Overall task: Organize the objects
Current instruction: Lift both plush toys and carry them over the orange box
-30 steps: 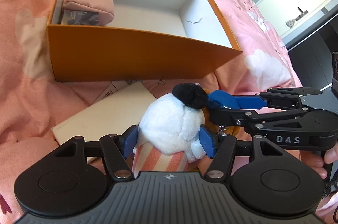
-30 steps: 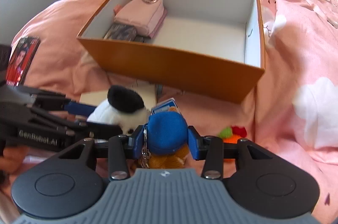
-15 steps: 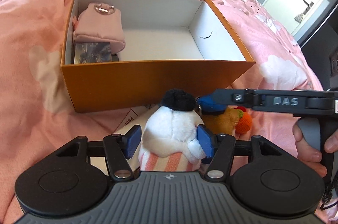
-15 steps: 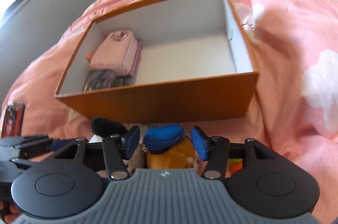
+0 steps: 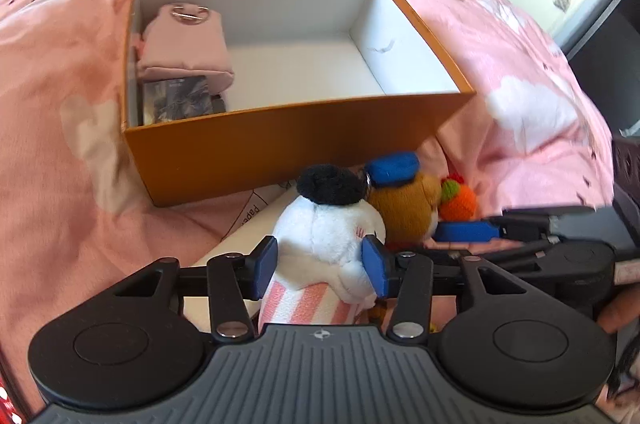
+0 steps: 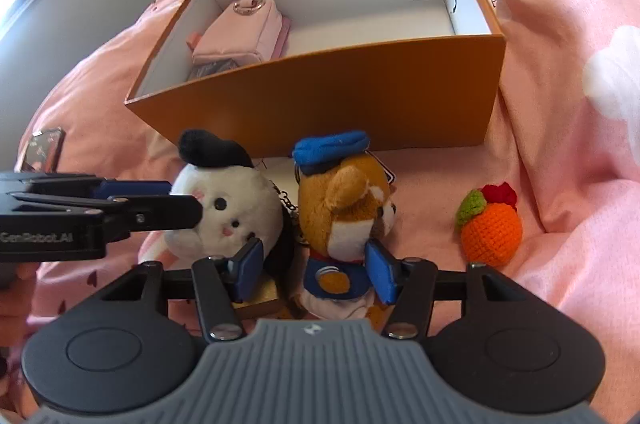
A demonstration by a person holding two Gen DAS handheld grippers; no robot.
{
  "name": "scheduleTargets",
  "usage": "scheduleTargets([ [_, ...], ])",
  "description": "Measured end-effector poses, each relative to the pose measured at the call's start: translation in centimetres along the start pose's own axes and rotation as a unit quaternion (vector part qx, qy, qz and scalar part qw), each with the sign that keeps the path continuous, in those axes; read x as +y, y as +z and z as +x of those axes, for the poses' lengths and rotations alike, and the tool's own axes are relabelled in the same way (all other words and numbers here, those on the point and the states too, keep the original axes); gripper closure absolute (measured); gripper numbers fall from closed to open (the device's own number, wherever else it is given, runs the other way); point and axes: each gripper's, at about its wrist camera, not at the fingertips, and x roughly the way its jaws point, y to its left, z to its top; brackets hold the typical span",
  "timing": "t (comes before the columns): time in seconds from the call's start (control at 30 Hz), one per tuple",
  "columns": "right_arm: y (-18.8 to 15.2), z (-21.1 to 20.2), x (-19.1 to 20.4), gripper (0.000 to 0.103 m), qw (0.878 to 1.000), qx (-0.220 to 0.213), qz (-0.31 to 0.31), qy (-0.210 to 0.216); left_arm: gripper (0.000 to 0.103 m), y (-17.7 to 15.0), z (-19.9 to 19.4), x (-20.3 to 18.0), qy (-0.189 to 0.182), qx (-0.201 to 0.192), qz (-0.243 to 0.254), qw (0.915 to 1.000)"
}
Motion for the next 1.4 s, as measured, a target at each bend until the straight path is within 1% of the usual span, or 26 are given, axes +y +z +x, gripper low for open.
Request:
scheduleTargets([
  [0.03,0.0,0.3,0.0,0.044,1.000,0.003,-0.004,-0.005,0.046,0.1,0.1,0.0,-0.010,0.009,0.011,0.9998],
  [0.1,0.0,0.8,0.1,0.047,1.000,0.009,-0.012,-0.019,0.044,0.4,0.3,-0.1,-0.024,0.027,0.037,0.9987],
  [0.13,0.0,1.0,0.1,0.053,1.000,0.010,-0.017,-0.024,0.044,0.6,0.3,-0.2,-0.026,0.034,0.052,0.9977],
  [0.17,0.0,1.2,0.0,0.057,0.999,0.010,-0.021,-0.027,0.040,0.7,0.4,-0.3,-0.027,0.042,0.063,0.9968],
  [0.2,0.1,1.4,-0.2,0.058,0.999,0.011,-0.021,-0.028,0.036,0.9,0.6,-0.5,-0.030,0.054,0.076,0.9952],
  [0.27,0.1,1.9,-0.4,0.058,0.999,0.018,-0.018,-0.029,0.033,1.0,1.0,-0.8,-0.036,0.071,0.097,0.9921],
  [0.37,0.3,2.5,-0.8,0.057,0.999,0.023,-0.015,-0.030,0.033,1.1,1.3,-1.5,-0.040,0.088,0.129,0.9869],
  [0.47,0.6,2.7,-1.2,0.057,0.999,0.024,-0.009,-0.025,0.031,1.0,1.3,-2.5,-0.038,0.098,0.169,0.9800],
  [0.57,0.8,3.0,-1.5,0.057,0.999,0.029,-0.002,-0.019,0.029,0.9,1.2,-3.2,-0.036,0.104,0.197,0.9743],
  [0.7,0.9,3.3,-1.7,0.058,0.999,0.033,0.007,-0.010,0.022,0.4,1.2,-3.8,-0.033,0.105,0.226,0.9678],
  [0.77,0.9,3.5,-1.8,0.061,0.999,0.035,0.012,-0.005,0.020,-0.1,1.2,-4.4,-0.023,0.101,0.244,0.9642],
  [0.83,0.9,3.7,-1.8,0.062,0.999,0.036,0.015,-0.002,0.020,-0.7,1.5,-5.0,-0.001,0.095,0.256,0.9621],
  [0.87,0.9,3.7,-1.8,0.063,0.999,0.036,0.014,-0.002,0.025,-1.0,1.7,-5.1,0.010,0.094,0.254,0.9626],
  [0.9,0.9,3.7,-1.8,0.063,0.999,0.036,0.013,-0.002,0.034,-1.1,1.8,-5.2,0.021,0.093,0.248,0.9642],
  [0.93,0.8,3.6,-1.7,0.064,0.999,0.036,0.012,-0.003,0.034,-1.2,1.9,-5.1,0.028,0.086,0.237,0.9673],
  [1.03,0.7,3.3,-1.5,0.065,0.999,0.034,0.005,-0.005,0.037,-1.2,1.7,-4.3,0.023,0.065,0.179,0.9814],
  [1.1,0.6,2.9,-1.4,0.066,1.000,0.030,0.002,-0.007,0.039,-1.4,1.3,-3.9,0.023,0.049,0.150,0.9872],
  [1.17,0.5,2.3,-1.3,0.067,1.000,0.024,0.001,-0.009,0.040,-1.8,0.9,-3.5,0.021,0.032,0.124,0.9915],
  [1.27,0.4,0.9,-1.1,0.067,1.000,0.011,-0.005,-0.017,0.041,-2.0,-0.2,-2.9,0.006,0.010,0.082,0.9965],
  [1.33,0.6,-0.3,-0.8,0.067,1.000,0.001,-0.011,-0.020,0.041,-1.9,-1.0,-2.7,-0.002,-0.002,0.067,0.9977],
  [1.4,0.6,-1.6,-0.6,0.067,1.000,-0.011,-0.019,-0.021,0.041,-1.4,-1.6,-3.0,-0.008,-0.016,0.063,0.9979],
])
